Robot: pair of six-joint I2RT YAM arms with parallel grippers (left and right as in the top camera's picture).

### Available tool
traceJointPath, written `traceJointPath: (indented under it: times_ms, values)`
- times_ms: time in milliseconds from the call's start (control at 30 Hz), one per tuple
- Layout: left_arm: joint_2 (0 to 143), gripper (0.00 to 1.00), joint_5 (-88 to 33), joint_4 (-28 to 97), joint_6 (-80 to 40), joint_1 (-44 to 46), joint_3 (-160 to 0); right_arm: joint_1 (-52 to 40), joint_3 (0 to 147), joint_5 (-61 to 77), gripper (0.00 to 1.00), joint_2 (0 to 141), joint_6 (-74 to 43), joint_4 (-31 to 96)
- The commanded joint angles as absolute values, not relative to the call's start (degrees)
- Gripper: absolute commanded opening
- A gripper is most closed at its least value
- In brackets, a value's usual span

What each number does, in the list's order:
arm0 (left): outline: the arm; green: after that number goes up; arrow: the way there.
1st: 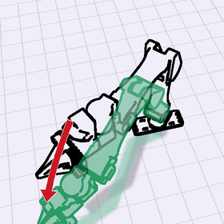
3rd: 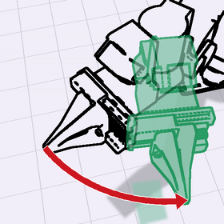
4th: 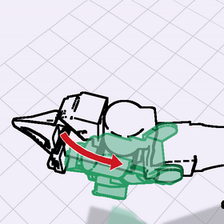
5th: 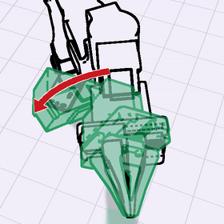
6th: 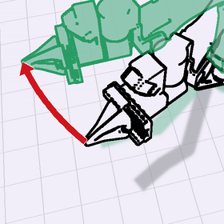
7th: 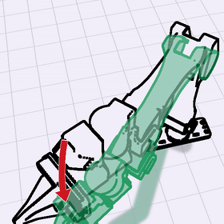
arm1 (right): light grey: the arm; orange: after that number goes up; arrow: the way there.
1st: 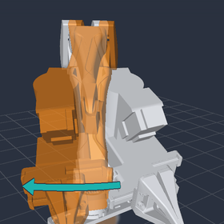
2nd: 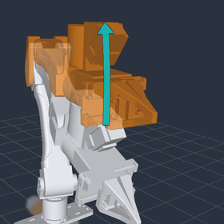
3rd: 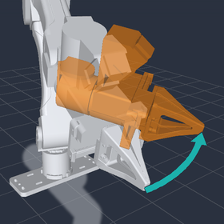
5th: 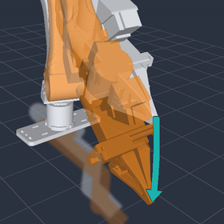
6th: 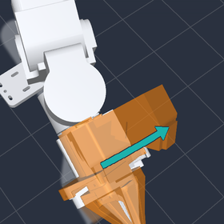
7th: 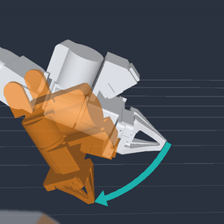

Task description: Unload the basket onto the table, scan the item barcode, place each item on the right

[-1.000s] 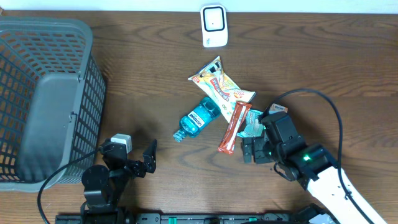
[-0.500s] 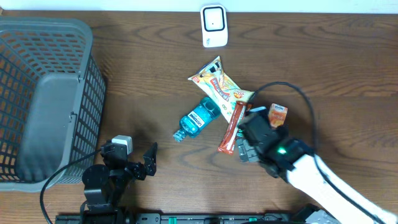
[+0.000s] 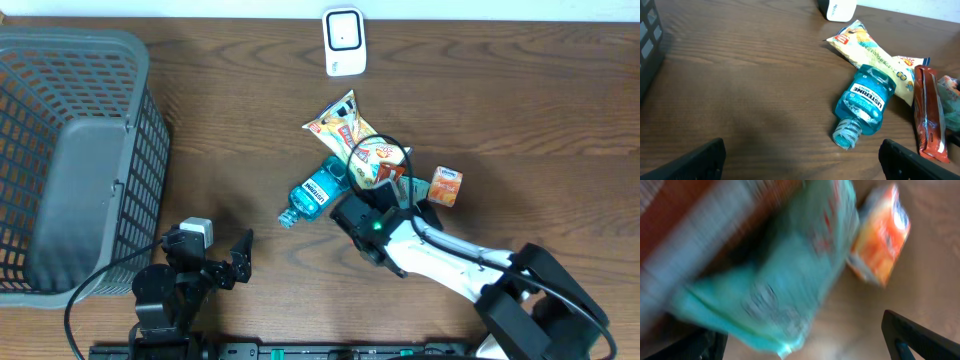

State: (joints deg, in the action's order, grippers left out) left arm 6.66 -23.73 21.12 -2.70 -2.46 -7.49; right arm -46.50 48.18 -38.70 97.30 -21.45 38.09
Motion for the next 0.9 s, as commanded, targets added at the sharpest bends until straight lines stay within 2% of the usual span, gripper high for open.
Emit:
traceJointPath:
  times_ms: [0,167,300,667,733,867]
  values:
    - [6.6,0.98,-24.0,22.9,-2.0,-2.4,-6.7,-47.0,49.1,-42.2,0.95,99.6,-22.0,35.9]
    - [6.6,0.98,-24.0,22.9,-2.0,-2.4,-6.7,-46.9,49.1,-43.4,0.94,100.4,-21.0,32.8]
    - [6.6,0.98,-24.0,22.9,-2.0,-2.4,-6.7,-46.3,49.1,-42.9,0.83,100.5,-20.9,31.2]
    - [6.6,0.98,-24.0,22.9,-2.0,-2.4,-6.7,-42.2,49.0,-40.1,0.67,107.5,-20.8,29.3]
    - [6.6,0.98,-24.0,22.9,-2.0,-2.4,-6.7,-42.1,49.0,-40.1,0.53,109.3,-18.2,29.5]
    - [6.6,0.98,-24.0,22.9,-2.0,-2.4,-6.7,-42.1,50.0,-37.2,0.14,109.4,-17.1,31.6]
